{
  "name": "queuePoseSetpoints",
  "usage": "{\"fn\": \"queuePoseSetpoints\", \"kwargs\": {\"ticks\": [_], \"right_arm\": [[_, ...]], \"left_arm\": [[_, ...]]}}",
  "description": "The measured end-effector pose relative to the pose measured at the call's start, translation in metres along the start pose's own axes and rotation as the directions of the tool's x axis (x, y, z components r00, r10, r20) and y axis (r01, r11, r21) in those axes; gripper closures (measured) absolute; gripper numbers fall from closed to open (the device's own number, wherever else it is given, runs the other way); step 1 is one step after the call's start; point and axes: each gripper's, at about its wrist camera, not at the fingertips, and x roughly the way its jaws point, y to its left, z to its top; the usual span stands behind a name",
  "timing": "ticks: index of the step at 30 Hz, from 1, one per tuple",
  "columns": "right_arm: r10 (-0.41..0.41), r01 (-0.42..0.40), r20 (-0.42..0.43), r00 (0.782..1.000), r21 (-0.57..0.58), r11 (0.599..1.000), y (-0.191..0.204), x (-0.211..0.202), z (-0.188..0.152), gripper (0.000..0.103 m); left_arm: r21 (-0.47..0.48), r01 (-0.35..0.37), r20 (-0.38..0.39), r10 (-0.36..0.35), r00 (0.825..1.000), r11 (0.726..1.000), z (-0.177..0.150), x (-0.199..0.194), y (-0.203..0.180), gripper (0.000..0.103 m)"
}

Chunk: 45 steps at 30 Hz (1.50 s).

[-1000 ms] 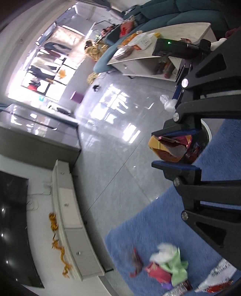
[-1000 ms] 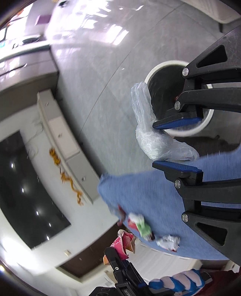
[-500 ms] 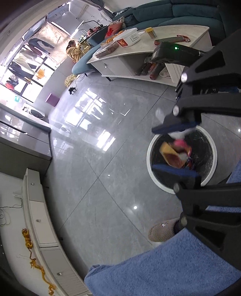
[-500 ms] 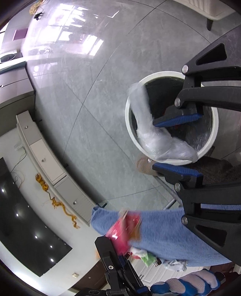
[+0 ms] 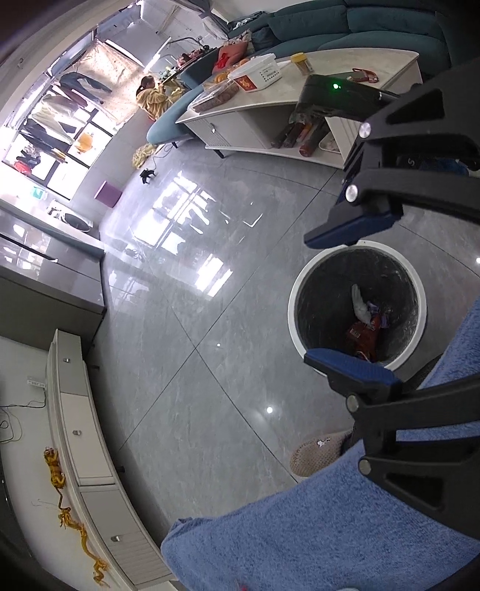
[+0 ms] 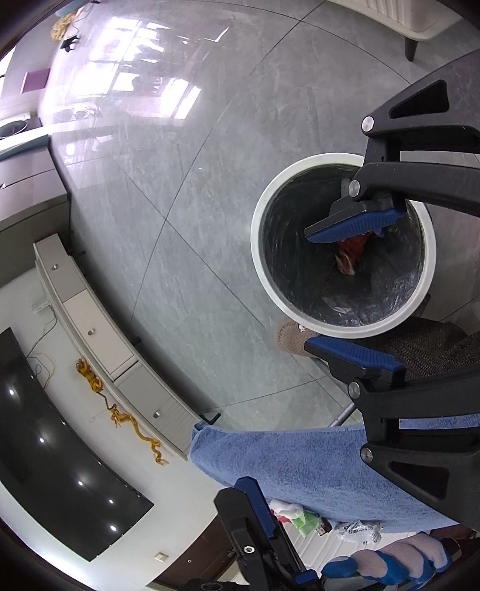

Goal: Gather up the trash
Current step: 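Move both open tools back over the remaining trash on the rug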

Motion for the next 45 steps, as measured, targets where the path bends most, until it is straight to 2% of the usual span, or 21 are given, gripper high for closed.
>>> {"fn": "queuePoseSetpoints", "kwargs": {"ticks": [5, 7, 9, 12, 15, 17, 18, 24, 28, 32, 36, 43, 45], "right_arm": [[-0.012, 0.013, 0.043, 0.999, -0.026, 1.0, 0.011, -0.02, 0.003, 0.044], [-0.021, 0.023, 0.066, 0.998, -0.036, 0.999, 0.016, -0.029, 0.004, 0.038], [-0.031, 0.036, 0.099, 0.995, -0.045, 0.998, 0.022, -0.042, 0.007, 0.025], [-0.05, 0.059, 0.149, 0.988, -0.058, 0.997, 0.033, -0.059, 0.009, 0.014], [-0.053, 0.068, 0.198, 0.979, -0.072, 0.995, 0.044, -0.075, 0.011, 0.007], [-0.053, 0.073, 0.232, 0.971, -0.08, 0.994, 0.052, -0.086, 0.011, 0.006], [-0.055, 0.079, 0.255, 0.965, -0.085, 0.993, 0.057, -0.092, 0.011, 0.001], [-0.056, 0.108, 0.37, 0.927, -0.12, 0.987, 0.089, -0.124, 0.01, 0.0], [-0.026, 0.093, 0.405, 0.914, -0.146, 0.985, 0.11, -0.139, 0.013, 0.0], [0.013, 0.073, 0.406, 0.914, -0.197, 0.978, 0.14, -0.146, 0.013, 0.0], [0.042, 0.059, 0.391, 0.919, -0.242, 0.969, 0.167, -0.147, 0.014, 0.0], [0.088, 0.037, 0.378, 0.922, -0.312, 0.949, 0.213, -0.143, 0.014, 0.0], [0.102, 0.028, 0.365, 0.925, -0.333, 0.942, 0.223, -0.139, 0.014, 0.0]], "left_arm": [[0.003, -0.044, 0.053, 0.044, 0.998, 0.999, -0.01, -0.029, 0.006, 0.048], [0.001, -0.071, 0.081, 0.071, 0.994, 0.997, -0.015, -0.045, 0.01, 0.048], [-0.002, -0.09, 0.109, 0.09, 0.99, 0.996, -0.021, -0.059, 0.015, 0.043], [-0.011, -0.117, 0.153, 0.117, 0.981, 0.993, -0.031, -0.082, 0.022, 0.04], [-0.03, -0.147, 0.189, 0.15, 0.97, 0.989, -0.045, -0.105, 0.034, 0.04], [-0.052, -0.163, 0.213, 0.171, 0.962, 0.985, -0.054, -0.122, 0.045, 0.04], [-0.061, -0.169, 0.223, 0.179, 0.958, 0.984, -0.058, -0.13, 0.049, 0.04], [-0.115, -0.218, 0.282, 0.242, 0.928, 0.969, -0.082, -0.172, 0.079, 0.04], [-0.16, -0.249, 0.318, 0.289, 0.903, 0.955, -0.102, -0.204, 0.106, 0.04], [-0.207, -0.276, 0.341, 0.333, 0.879, 0.939, -0.114, -0.227, 0.129, 0.04], [-0.261, -0.312, 0.364, 0.392, 0.845, 0.914, -0.138, -0.256, 0.158, 0.04], [-0.342, -0.408, 0.377, 0.521, 0.766, 0.846, -0.165, -0.303, 0.215, 0.04], [-0.365, -0.419, 0.369, 0.542, 0.755, 0.832, -0.17, -0.309, 0.226, 0.04]]}}
